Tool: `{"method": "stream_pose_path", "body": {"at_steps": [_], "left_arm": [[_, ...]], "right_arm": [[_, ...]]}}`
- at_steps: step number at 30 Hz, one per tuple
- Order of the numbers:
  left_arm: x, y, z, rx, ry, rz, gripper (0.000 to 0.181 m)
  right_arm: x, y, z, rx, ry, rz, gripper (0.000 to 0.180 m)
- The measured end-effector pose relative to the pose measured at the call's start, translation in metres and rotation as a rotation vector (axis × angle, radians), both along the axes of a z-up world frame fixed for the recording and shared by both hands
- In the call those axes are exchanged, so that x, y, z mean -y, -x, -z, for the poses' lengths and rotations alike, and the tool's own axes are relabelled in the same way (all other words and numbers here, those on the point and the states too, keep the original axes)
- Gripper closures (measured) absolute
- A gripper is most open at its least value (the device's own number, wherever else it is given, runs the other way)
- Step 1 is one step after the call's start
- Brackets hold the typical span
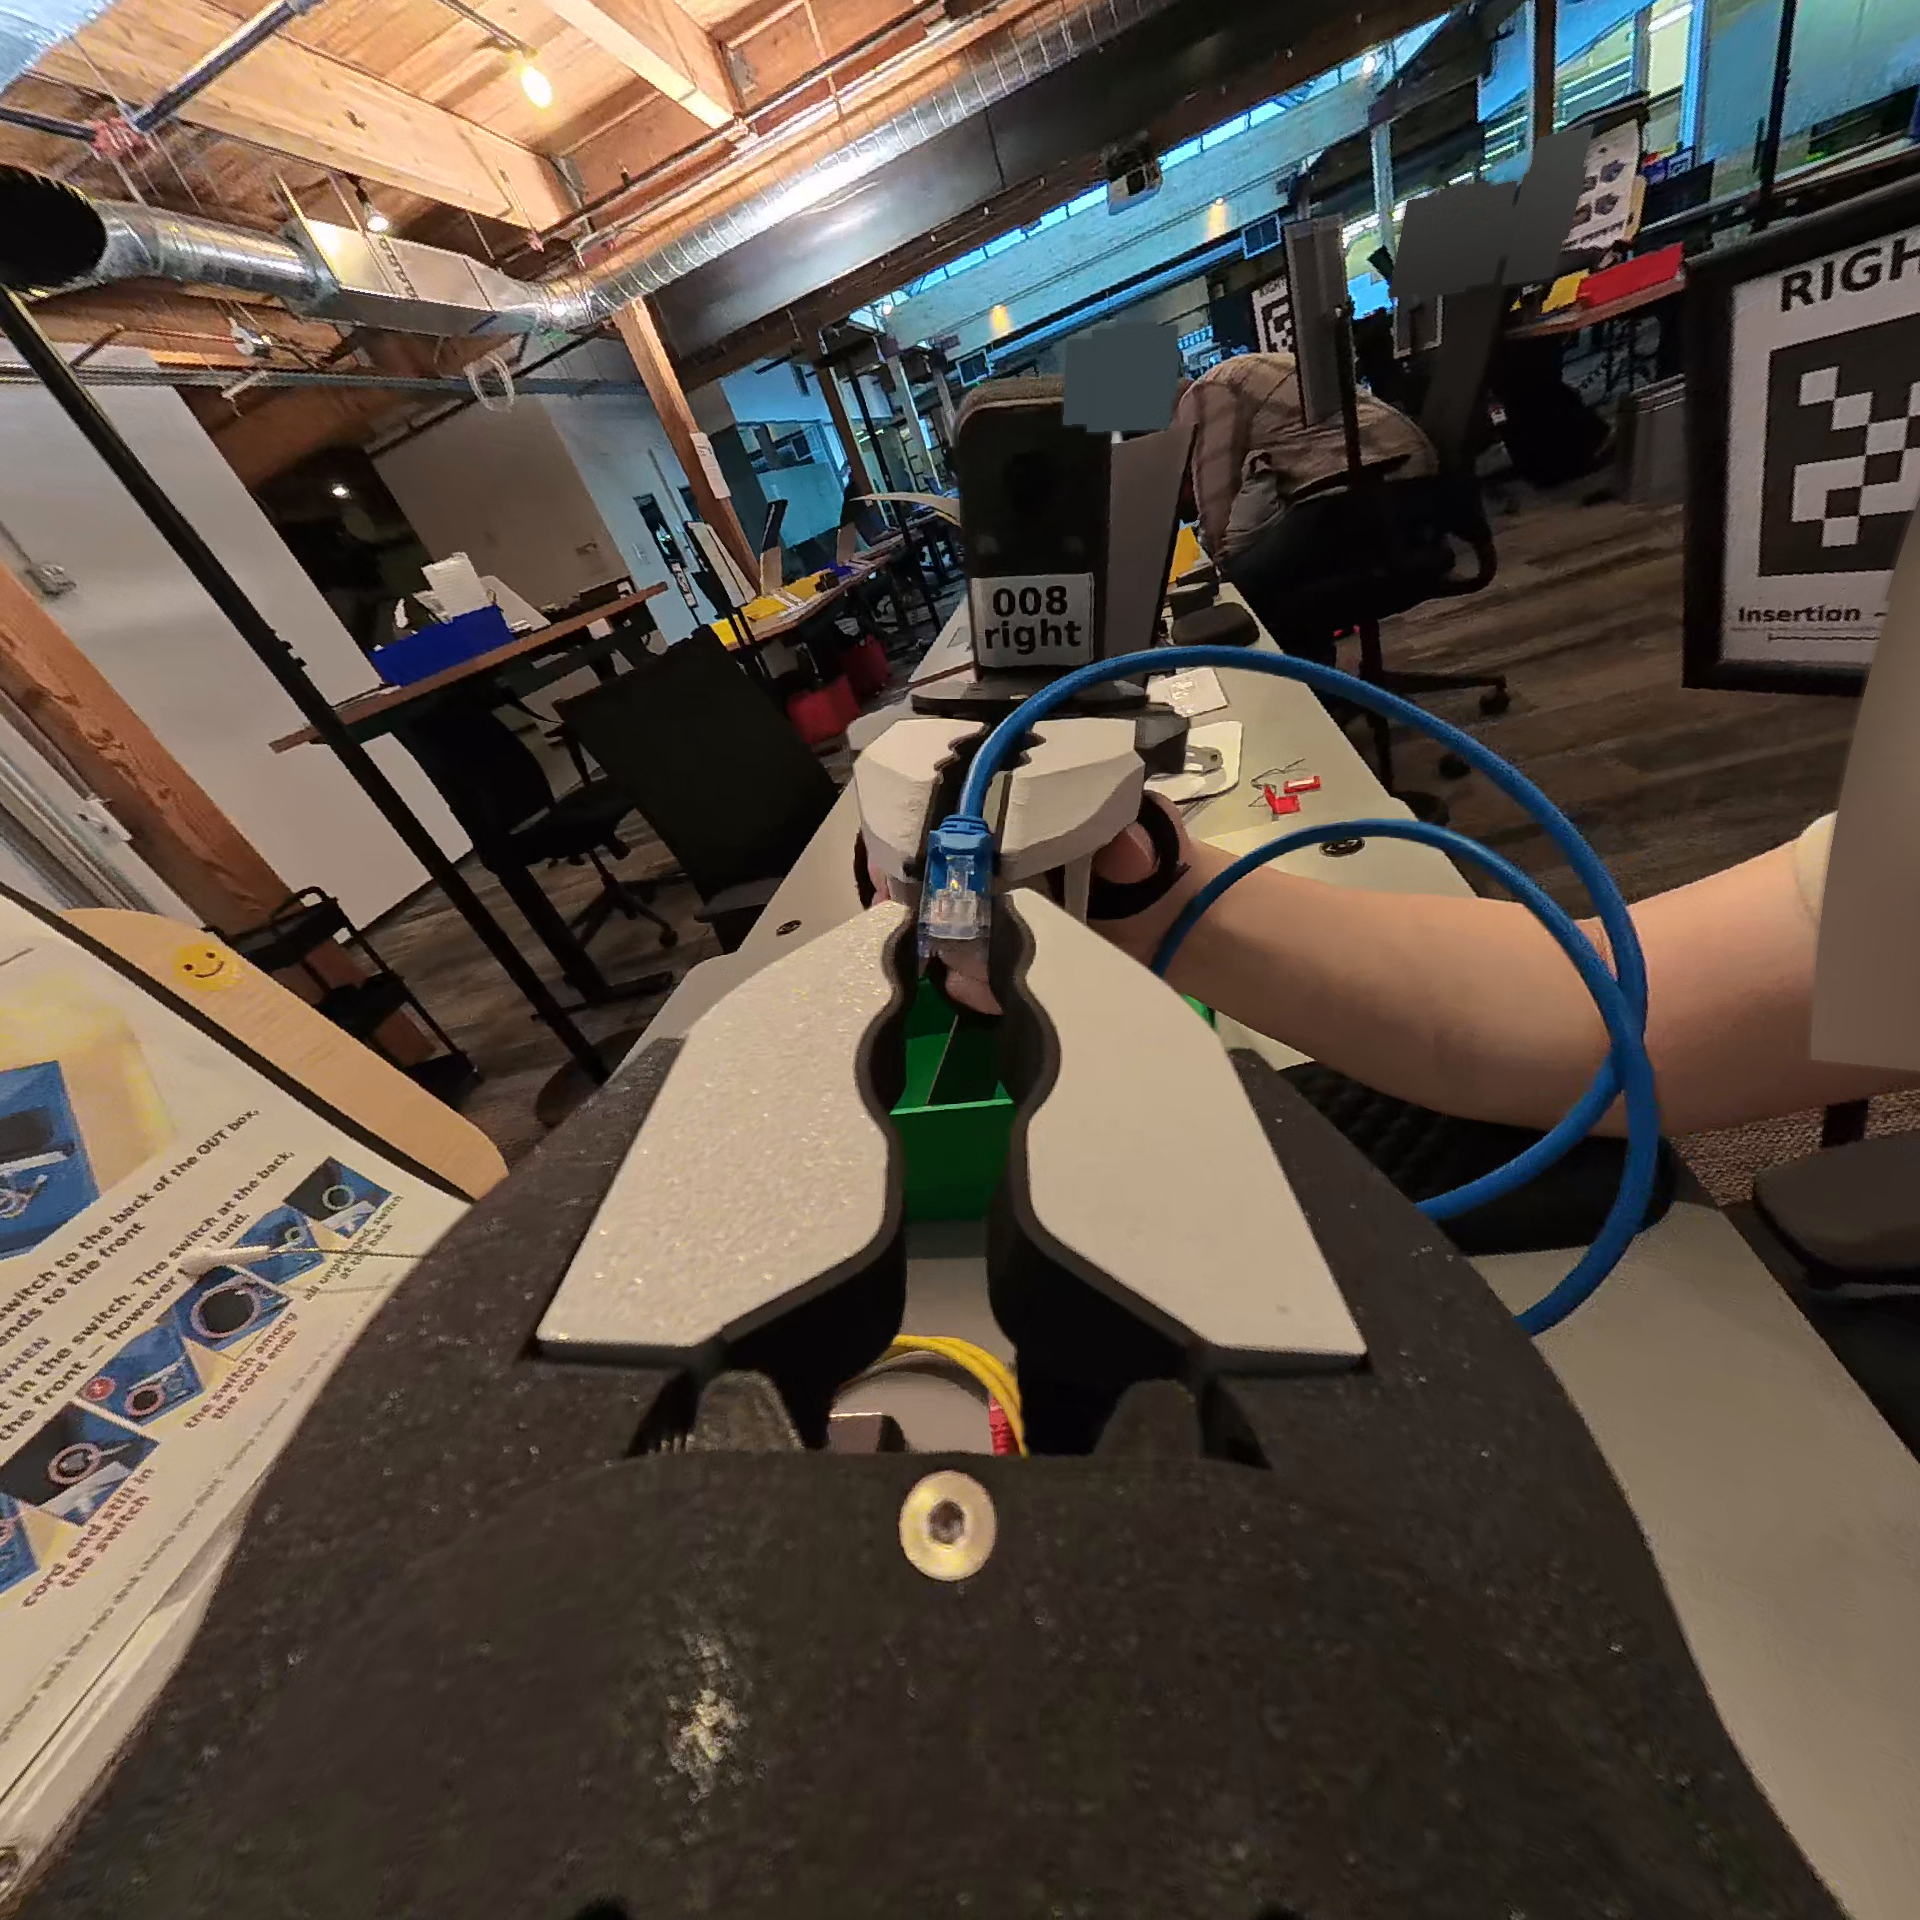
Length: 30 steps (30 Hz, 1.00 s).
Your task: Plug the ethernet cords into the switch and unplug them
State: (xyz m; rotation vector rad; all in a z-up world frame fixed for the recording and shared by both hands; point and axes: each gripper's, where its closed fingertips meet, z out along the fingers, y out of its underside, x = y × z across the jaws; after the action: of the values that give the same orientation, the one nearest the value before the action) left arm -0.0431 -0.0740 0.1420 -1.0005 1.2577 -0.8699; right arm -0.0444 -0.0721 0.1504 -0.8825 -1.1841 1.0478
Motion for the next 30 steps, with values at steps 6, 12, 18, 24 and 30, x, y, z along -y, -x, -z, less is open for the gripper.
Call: {"method": "stream_pose_path", "body": {"at_steps": [6, 12, 18, 24, 30], "left_arm": [[0.001, -0.001, 0.002, -0.006, 0.023, 0.024, 0.169], [-0.001, -0.001, 0.001, 0.010, 0.023, 0.021, 0.168], [-0.010, 0.009, -0.008, 0.061, 0.035, -0.041, 0.156], [-0.050, -0.002, 0.045, -0.218, 0.102, -0.258, 0.151], [-0.078, -0.025, 0.131, -0.582, 0.091, -0.392, 0.146]], "right_arm": [[0.000, -0.001, 0.001, 0.017, -0.034, 0.026, 0.166], [-0.001, -0.001, 0.001, 0.033, -0.055, 0.058, 0.167], [-0.004, -0.027, -0.020, -0.044, -0.067, 0.128, 0.167], [0.022, -0.070, -0.056, -0.147, -0.140, 0.142, 0.167], [0.046, -0.096, -0.070, -0.185, -0.191, 0.115, 0.167]]}}
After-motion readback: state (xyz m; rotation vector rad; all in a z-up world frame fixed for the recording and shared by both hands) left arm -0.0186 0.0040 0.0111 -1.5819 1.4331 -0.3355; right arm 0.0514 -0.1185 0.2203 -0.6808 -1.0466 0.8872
